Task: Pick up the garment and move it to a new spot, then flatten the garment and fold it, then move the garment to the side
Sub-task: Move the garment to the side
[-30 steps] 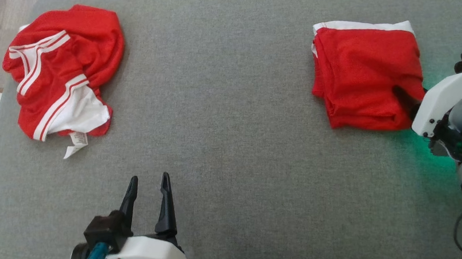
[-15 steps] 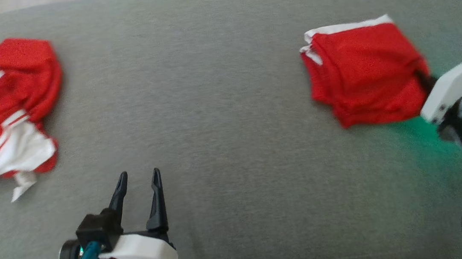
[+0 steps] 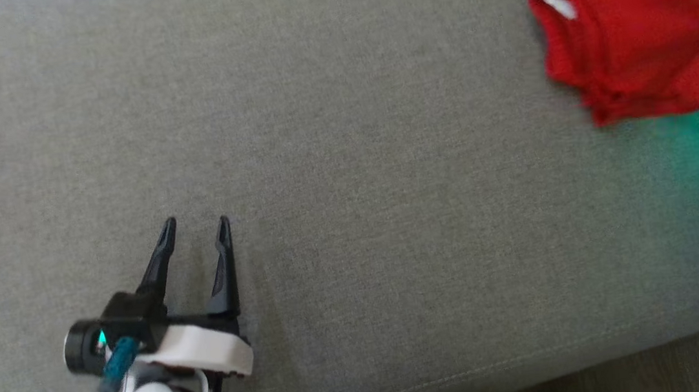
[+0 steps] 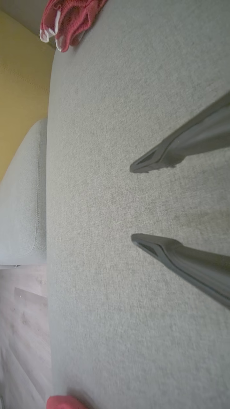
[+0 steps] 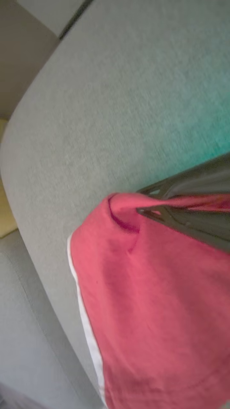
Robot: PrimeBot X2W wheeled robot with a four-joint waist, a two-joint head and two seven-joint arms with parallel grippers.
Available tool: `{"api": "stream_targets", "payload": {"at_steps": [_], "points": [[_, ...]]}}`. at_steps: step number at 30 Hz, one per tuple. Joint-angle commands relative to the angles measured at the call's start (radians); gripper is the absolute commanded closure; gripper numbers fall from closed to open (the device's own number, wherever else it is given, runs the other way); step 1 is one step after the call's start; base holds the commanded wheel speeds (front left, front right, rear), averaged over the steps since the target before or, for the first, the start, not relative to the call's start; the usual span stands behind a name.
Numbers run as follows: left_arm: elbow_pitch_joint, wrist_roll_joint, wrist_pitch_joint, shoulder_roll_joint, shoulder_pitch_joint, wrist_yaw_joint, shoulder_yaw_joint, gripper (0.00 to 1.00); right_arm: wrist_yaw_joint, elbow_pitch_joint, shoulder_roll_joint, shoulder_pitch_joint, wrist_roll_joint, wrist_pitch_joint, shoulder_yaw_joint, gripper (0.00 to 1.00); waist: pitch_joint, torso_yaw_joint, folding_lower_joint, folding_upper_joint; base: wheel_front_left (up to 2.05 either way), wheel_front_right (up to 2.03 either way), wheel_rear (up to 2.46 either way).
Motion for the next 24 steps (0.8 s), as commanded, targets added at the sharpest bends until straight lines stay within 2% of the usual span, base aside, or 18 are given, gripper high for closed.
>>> {"api": "stream_targets", "payload": {"at_steps": [1, 7, 11, 20, 21, 22, 23, 24], "points": [[-0.036, 0.012, -0.006, 0.014, -0.029, -0.002, 0.027, 0.00, -0.001, -0.026, -0.045, -0.063, -0.022, -0.018, -0.005, 1.00, 0.025, 0.005, -0.0001, 0.0000, 0.00, 0.00, 0.00], [-0.056, 0.024, -0.006, 0.017, -0.018, 0.004, 0.023, 0.00, -0.001, 0.071, -0.168, -0.175, -0.210, -0.078, -0.111, 1.00, 0.065, 0.048, -0.0001, 0.0000, 0.00, 0.00, 0.00], [-0.072, 0.024, -0.006, 0.022, -0.003, 0.012, 0.033, 0.00, -0.001, 0.117, -0.223, -0.218, -0.351, -0.110, -0.196, 1.00, 0.085, 0.068, -0.0001, 0.0000, 0.00, 0.00, 0.00], [-0.086, 0.019, -0.006, 0.015, -0.004, 0.020, 0.035, 0.00, -0.001, 0.146, -0.218, -0.227, -0.630, -0.136, -0.404, 1.00, 0.094, 0.063, -0.0001, 0.0000, 0.00, 0.00, 0.00], [-0.084, 0.019, -0.006, 0.014, -0.005, 0.019, 0.034, 0.00, -0.001, 0.141, -0.215, -0.222, -0.669, -0.135, -0.426, 0.84, 0.091, 0.061, -0.0001, 0.0000, 0.00, 0.00, 0.00], [-0.083, 0.017, -0.006, 0.013, -0.007, 0.019, 0.033, 0.00, -0.001, 0.137, -0.208, -0.217, -0.705, -0.132, -0.448, 0.39, 0.086, 0.059, -0.0001, 0.0000, 0.00, 0.00, 0.00], [-0.080, 0.016, -0.006, 0.012, -0.009, 0.018, 0.032, 0.00, -0.001, 0.133, -0.198, -0.215, -0.734, -0.130, -0.471, 0.00, 0.081, 0.056, -0.0001, 0.0000, 0.00, 0.00, 0.00], [-0.080, 0.016, -0.006, 0.012, -0.009, 0.018, 0.032, 0.00, -0.001, 0.133, -0.198, -0.215, -0.734, -0.130, -0.471, 0.00, 0.081, 0.056, -0.0001, 0.0000, 0.00, 0.00, 0.00]]}}
